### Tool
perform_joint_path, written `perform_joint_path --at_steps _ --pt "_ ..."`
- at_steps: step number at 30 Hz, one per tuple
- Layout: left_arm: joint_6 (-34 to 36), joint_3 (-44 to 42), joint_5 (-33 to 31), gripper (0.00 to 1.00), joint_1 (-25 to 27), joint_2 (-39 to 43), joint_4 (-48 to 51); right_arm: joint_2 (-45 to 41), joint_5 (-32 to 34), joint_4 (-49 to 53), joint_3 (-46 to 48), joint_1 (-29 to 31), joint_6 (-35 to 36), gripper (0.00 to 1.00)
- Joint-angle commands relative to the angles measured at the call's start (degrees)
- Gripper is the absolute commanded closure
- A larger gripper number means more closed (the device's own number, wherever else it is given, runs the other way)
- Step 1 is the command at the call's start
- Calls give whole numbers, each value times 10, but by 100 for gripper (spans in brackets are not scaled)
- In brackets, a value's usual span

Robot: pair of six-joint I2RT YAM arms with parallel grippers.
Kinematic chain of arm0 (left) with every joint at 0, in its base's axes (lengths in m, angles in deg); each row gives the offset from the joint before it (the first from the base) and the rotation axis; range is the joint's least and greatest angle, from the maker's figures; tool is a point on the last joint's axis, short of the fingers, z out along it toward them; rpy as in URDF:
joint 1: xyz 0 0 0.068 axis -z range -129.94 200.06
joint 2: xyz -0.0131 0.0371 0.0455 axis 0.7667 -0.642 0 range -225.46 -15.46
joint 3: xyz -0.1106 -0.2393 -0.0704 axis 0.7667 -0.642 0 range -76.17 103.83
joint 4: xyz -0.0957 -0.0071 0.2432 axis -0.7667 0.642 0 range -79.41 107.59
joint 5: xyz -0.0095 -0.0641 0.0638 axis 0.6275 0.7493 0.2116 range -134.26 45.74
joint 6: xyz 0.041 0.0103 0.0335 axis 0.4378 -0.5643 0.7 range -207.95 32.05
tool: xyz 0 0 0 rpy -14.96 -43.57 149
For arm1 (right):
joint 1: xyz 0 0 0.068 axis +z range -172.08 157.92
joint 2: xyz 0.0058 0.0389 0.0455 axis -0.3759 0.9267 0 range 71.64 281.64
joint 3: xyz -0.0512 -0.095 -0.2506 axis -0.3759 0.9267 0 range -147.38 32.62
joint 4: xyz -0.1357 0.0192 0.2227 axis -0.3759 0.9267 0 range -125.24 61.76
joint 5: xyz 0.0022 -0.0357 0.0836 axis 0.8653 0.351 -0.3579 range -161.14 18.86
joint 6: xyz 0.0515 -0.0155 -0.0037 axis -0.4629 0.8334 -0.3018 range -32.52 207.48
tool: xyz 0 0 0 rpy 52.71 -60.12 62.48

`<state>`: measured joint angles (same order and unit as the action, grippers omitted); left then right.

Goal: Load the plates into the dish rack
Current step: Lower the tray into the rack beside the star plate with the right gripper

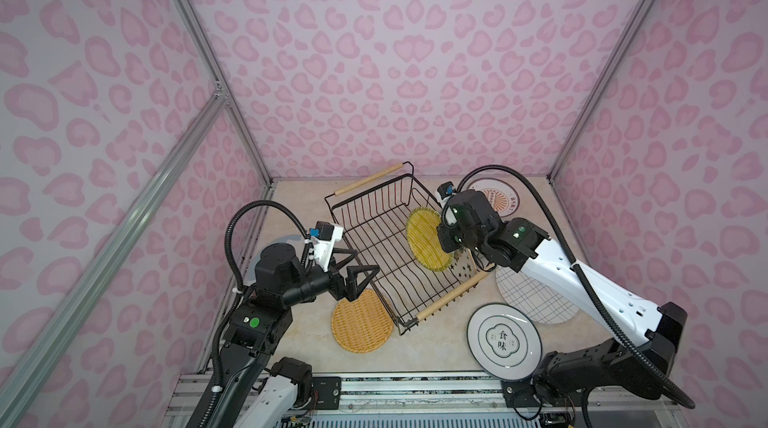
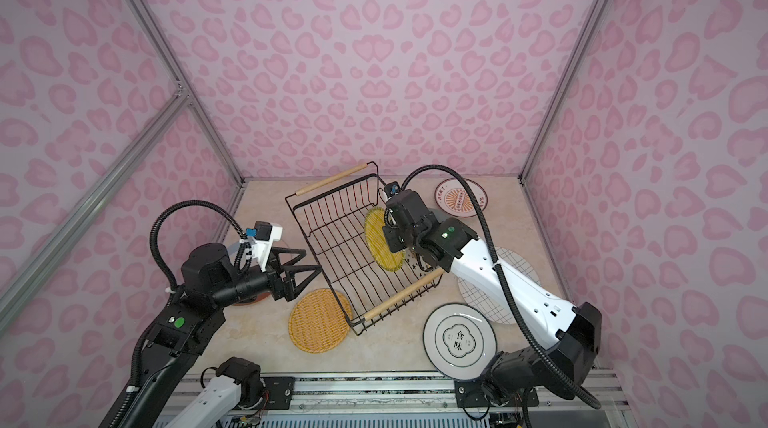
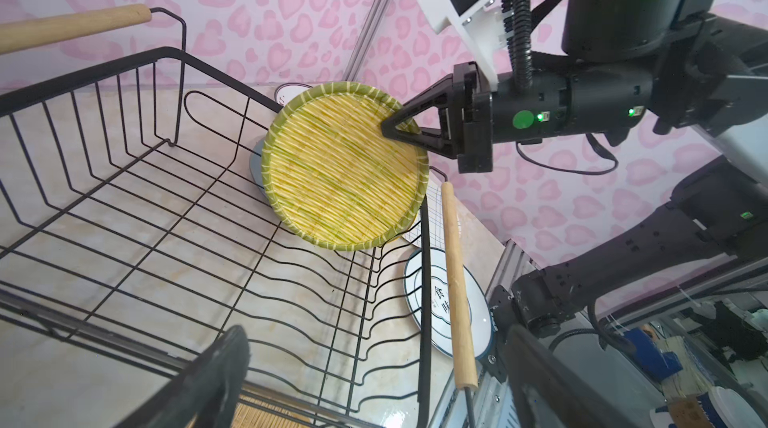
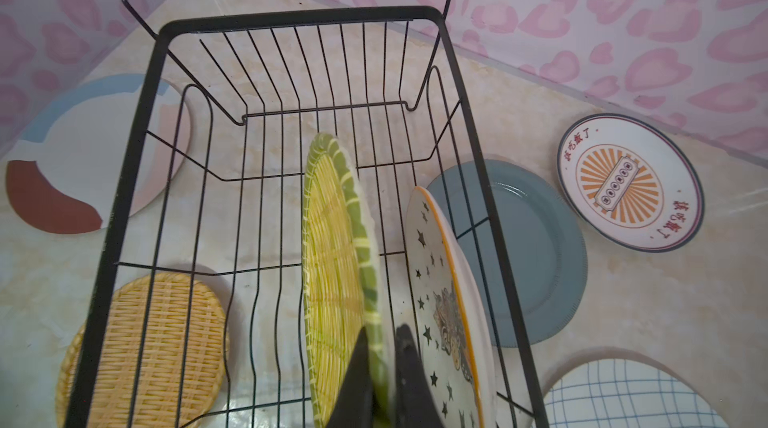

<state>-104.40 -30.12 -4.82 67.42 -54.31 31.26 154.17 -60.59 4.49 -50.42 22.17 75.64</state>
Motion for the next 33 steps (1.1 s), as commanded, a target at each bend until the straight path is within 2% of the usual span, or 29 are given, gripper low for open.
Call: perform_joint_path --at_steps 1,5,18,33 --pt "12 -3 -2 2 0 -5 -10 20 43 -8 -8 1 32 100" --pt "12 -3 -12 2 0 -5 -8 33 65 -12 2 8 43 100" --pt "8 -6 -17 2 0 -7 -9 68 196 12 24 47 85 100" --pt "8 -7 -15 2 1 -9 -10 119 215 19 29 50 87 100"
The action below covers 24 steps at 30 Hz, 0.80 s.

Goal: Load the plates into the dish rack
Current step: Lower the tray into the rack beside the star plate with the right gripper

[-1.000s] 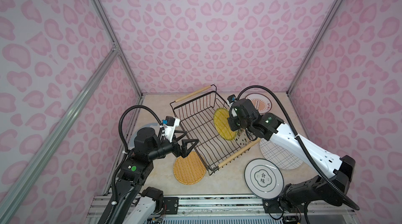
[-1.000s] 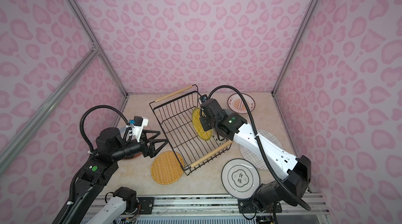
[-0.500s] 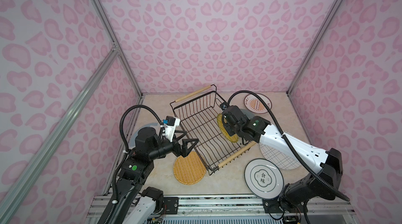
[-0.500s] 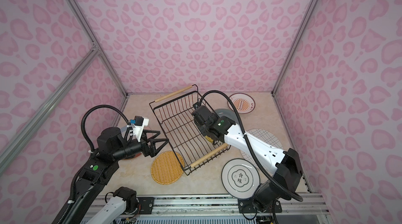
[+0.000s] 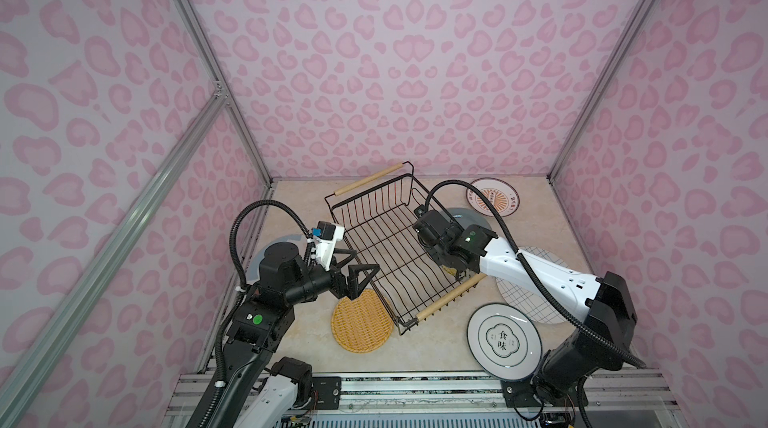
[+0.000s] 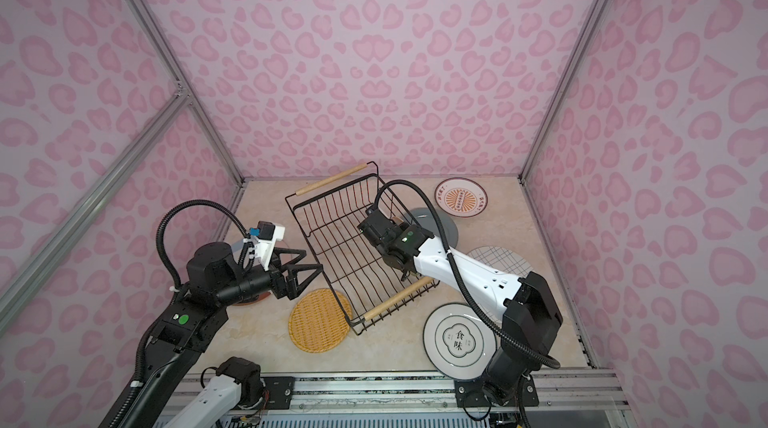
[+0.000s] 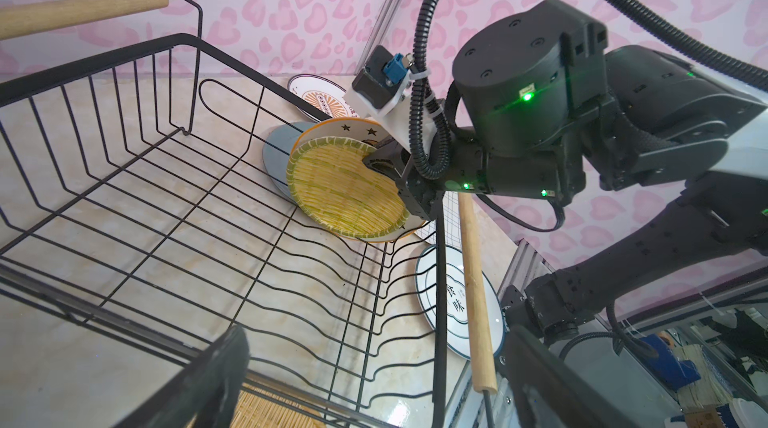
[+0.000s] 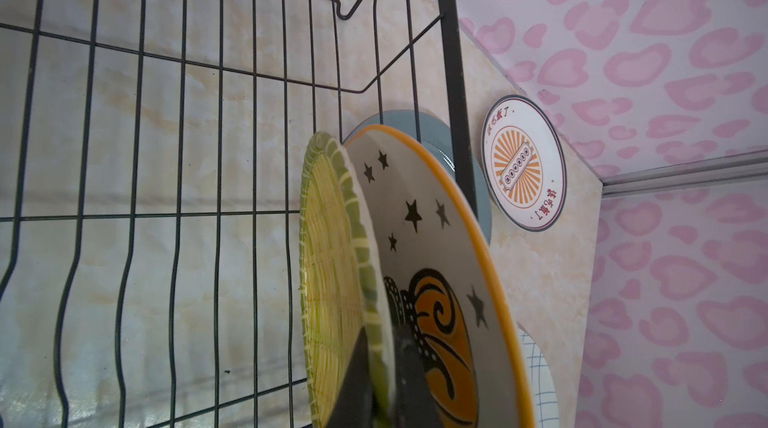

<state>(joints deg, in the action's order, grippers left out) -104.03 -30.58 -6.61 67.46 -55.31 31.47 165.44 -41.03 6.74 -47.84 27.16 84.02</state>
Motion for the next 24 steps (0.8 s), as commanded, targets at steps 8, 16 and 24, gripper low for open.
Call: perform_joint_path --at_steps 8,16,24 --pt "6 -2 2 2 0 2 -11 15 2 -8 14 -4 7 100" --pt "5 -2 2 2 0 2 -11 12 -18 -3 33 -7 -4 100" --pt "4 -2 2 2 0 1 -11 6 -22 -4 43 -10 -6 100"
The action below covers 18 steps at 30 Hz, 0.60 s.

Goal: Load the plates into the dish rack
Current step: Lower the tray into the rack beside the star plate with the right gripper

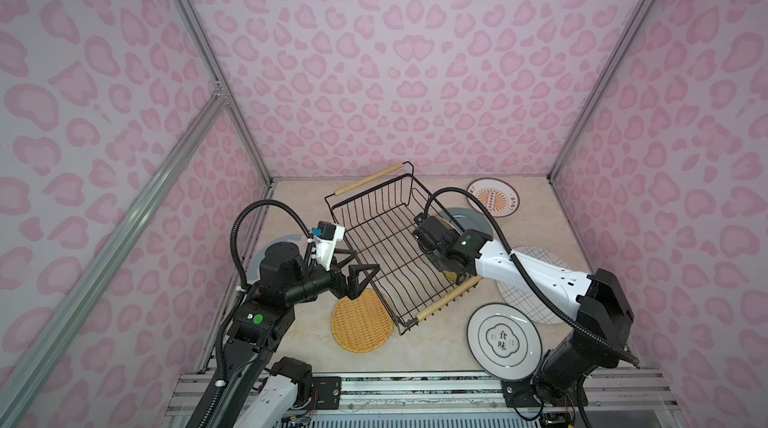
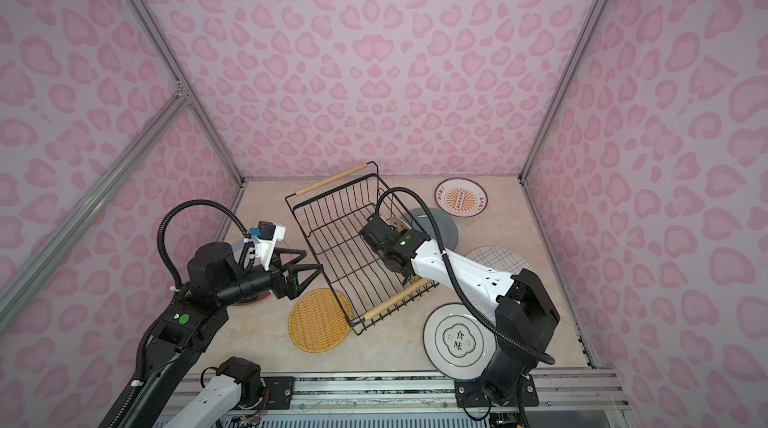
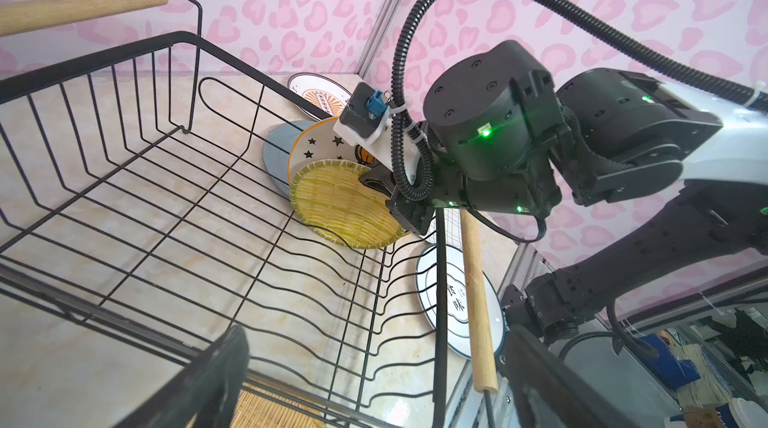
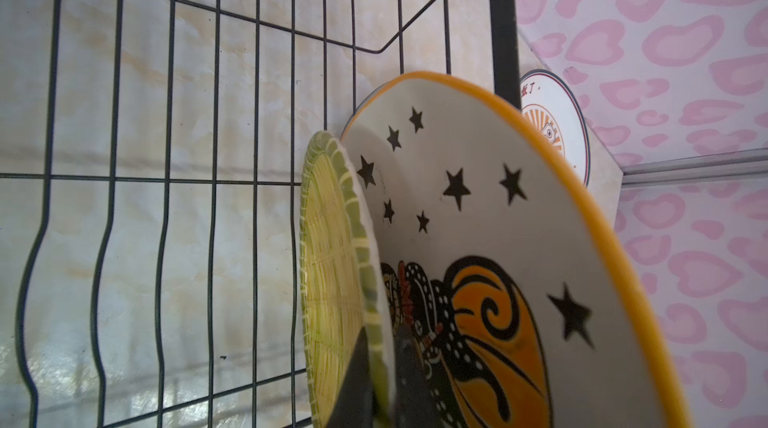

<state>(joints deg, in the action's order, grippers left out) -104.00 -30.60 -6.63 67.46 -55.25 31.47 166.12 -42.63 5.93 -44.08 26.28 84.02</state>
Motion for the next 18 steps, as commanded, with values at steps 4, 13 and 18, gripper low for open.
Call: perform_joint_path --at_steps 4,13,18 --pt "4 -3 2 2 0 1 -11 -3 -5 7 -2 -3 -5 92" --pt "4 -3 1 2 1 -1 -11 -9 6 12 -17 -3 0 84" --pt "4 -3 1 2 0 -1 -10 -9 17 14 -21 -3 2 83"
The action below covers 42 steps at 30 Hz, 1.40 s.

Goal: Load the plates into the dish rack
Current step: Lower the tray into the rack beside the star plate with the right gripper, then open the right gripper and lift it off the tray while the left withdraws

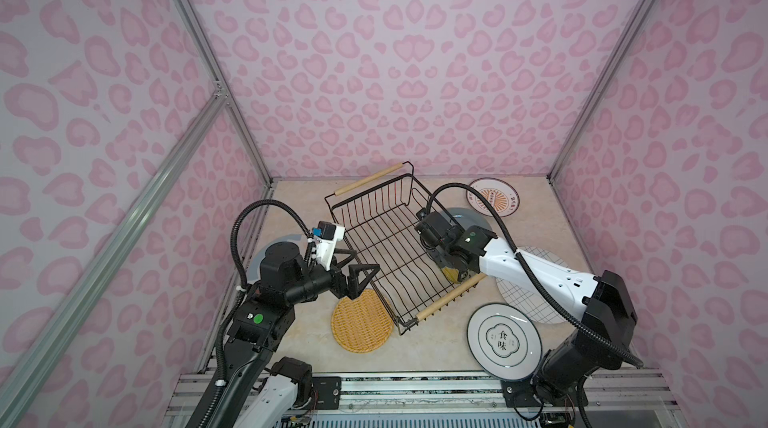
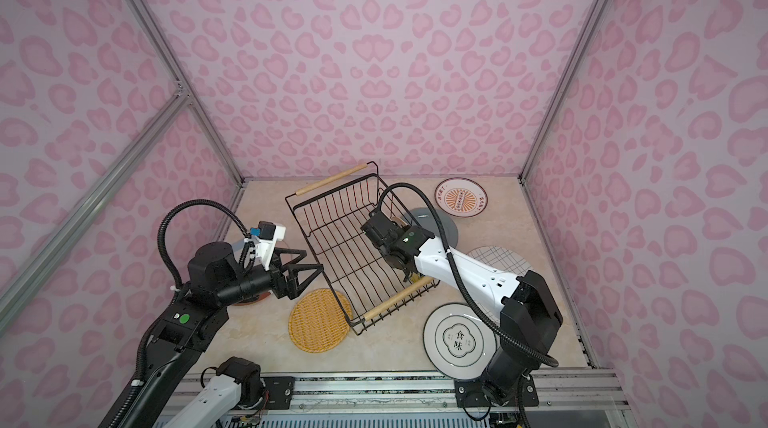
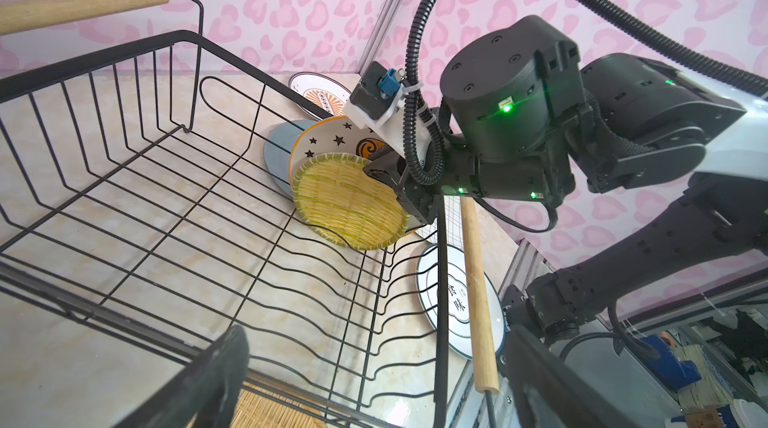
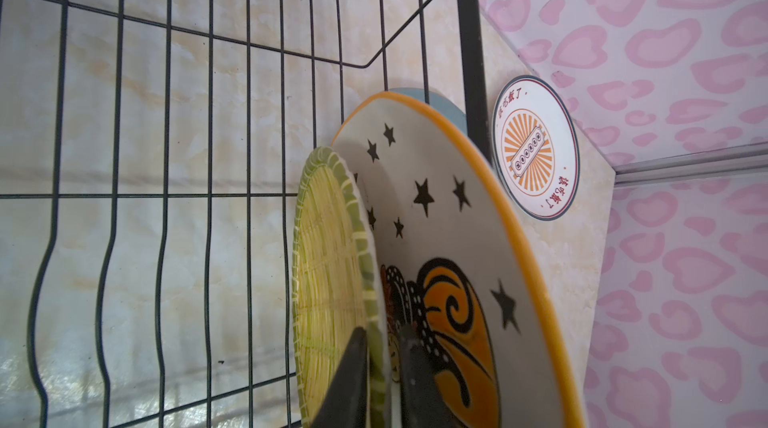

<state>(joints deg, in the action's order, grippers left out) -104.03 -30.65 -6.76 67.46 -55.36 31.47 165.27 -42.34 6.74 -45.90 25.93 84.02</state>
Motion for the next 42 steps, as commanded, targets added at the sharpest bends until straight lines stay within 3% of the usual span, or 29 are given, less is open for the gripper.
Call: perform_joint_path --at_steps 1,16,26,37,42 --pt "5 -2 2 2 0 0 -10 -1 14 5 -2 1 3 83" --pt "5 -3 1 2 0 0 -10 -7 35 4 -10 1 6 75" --pt "2 -3 -3 2 1 -3 -9 -27 10 4 -20 4 2 73" --pt "-44 -1 -41 2 0 -29 26 -71 -35 0 -23 7 -2 53" --pt "-91 -15 -124 2 0 -14 91 -110 -55 -38 8 9 -1 45"
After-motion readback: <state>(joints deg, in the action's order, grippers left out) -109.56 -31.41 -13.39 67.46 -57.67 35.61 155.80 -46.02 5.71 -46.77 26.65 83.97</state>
